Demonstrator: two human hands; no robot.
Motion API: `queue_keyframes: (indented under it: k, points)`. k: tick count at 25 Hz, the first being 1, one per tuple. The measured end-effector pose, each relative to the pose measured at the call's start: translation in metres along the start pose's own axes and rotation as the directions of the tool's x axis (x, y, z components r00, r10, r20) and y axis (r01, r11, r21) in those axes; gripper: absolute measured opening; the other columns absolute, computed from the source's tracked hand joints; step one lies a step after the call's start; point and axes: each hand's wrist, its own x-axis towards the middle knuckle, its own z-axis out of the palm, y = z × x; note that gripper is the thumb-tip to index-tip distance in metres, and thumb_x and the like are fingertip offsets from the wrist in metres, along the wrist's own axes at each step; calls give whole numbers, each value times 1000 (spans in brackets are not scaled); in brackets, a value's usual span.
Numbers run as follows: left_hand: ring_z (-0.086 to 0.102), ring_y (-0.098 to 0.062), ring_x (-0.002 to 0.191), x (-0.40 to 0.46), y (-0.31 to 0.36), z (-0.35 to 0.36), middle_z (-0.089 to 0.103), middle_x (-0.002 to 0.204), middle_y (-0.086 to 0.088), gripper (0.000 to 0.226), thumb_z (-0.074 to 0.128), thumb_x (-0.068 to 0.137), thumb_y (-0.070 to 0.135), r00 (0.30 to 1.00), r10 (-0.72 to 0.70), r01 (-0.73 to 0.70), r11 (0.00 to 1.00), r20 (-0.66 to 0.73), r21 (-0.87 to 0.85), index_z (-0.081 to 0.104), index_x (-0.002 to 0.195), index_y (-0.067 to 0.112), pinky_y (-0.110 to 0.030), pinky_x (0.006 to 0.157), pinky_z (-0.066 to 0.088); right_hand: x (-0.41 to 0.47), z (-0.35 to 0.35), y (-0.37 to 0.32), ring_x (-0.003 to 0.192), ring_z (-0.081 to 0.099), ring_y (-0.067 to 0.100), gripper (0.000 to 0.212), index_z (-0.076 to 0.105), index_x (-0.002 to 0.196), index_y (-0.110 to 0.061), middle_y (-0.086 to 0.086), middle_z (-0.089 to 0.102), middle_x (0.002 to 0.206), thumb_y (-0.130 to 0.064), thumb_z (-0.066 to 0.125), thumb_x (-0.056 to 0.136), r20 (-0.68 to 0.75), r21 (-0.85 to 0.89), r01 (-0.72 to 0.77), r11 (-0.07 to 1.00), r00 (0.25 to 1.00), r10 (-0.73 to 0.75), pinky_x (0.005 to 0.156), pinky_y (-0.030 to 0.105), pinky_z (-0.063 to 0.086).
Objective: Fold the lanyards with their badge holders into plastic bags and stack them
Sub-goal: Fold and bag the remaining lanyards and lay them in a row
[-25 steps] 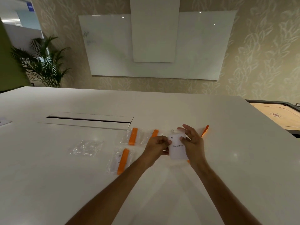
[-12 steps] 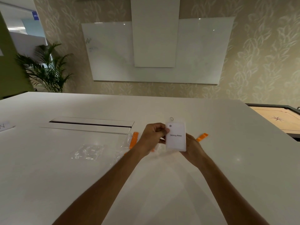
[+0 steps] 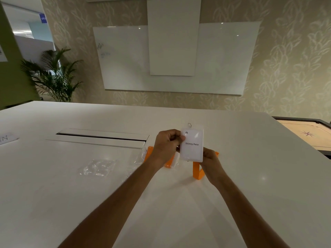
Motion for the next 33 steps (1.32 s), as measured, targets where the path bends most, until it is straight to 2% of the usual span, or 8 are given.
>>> queue_keyframes:
  k: [3, 8, 14, 19, 25, 27, 30, 33]
  points:
    - [67, -9, 69, -1, -1, 1, 67, 79, -4, 12, 59, 88, 4, 999, 24, -24, 1000, -27, -7, 67, 80, 8, -30, 61, 58, -1, -1, -4, 86, 71, 9, 35, 67, 107, -7, -6, 76, 85, 14, 46, 89, -46, 0, 19, 1000, 999, -19, 72, 18, 54]
    - [68, -19, 78, 0, 4, 7, 69, 84, -5, 13, 59, 88, 5, 990, 79, -78, 997, -116, 20, 68, 80, 10, -38, 67, 59, -4, 7, 1, 71, 63, 15, 33, 68, 76, -4, 5, 69, 70, 13, 43, 88, -72, -162, 20, 987, 997, -32, 74, 29, 51]
    - [67, -24, 79, 9, -2, 4, 71, 88, -8, 12, 61, 87, 11, 969, 62, -28, 989, -240, 144, 69, 78, 13, -36, 64, 57, -19, 27, 9, 70, 61, 18, 35, 63, 75, -12, 0, 67, 64, 1, 39, 97, -4, -197, 3, 980, 1000, -4, 78, 38, 48]
    - [67, -21, 80, 13, -7, 1, 72, 88, -5, 10, 63, 86, 13, 948, 54, 20, 974, -314, 228, 71, 82, 8, -31, 66, 56, -39, 42, 3, 69, 60, 14, 35, 62, 75, -13, -1, 67, 64, -2, 38, 98, 44, -248, -69, 966, 996, 82, 75, 30, 46]
    - [65, -21, 72, 8, -12, 3, 72, 77, -9, 12, 66, 84, 11, 925, 175, -22, 910, -336, 413, 73, 80, 2, -34, 68, 54, -53, 45, -25, 67, 63, 8, 30, 66, 82, -6, 0, 69, 67, -8, 40, 98, 107, -326, -92, 941, 985, 133, 68, 20, 45]
    - [66, -19, 72, 3, -18, 5, 73, 77, -10, 10, 66, 83, 9, 925, 192, -39, 906, -327, 421, 73, 81, 2, -30, 69, 54, -57, 43, -35, 68, 65, 11, 30, 67, 83, -5, 2, 69, 67, -7, 41, 98, 130, -269, -94, 958, 983, 133, 74, 23, 47]
    - [62, -13, 66, -5, -25, 8, 73, 75, -9, 9, 65, 82, 5, 925, 219, -70, 902, -312, 426, 73, 80, 2, -8, 61, 45, -60, 37, -54, 73, 66, 14, 34, 69, 81, -8, 5, 70, 69, -2, 39, 97, 129, -191, -63, 980, 988, 89, 86, 29, 48]
    - [54, -8, 55, -13, -31, 15, 66, 64, -6, 16, 63, 85, 11, 924, 255, -90, 870, -286, 484, 67, 71, 2, -3, 52, 39, -58, 32, -71, 78, 67, 15, 36, 70, 83, -7, 8, 72, 71, -1, 38, 98, 106, -159, 13, 987, 994, 3, 81, 22, 48]
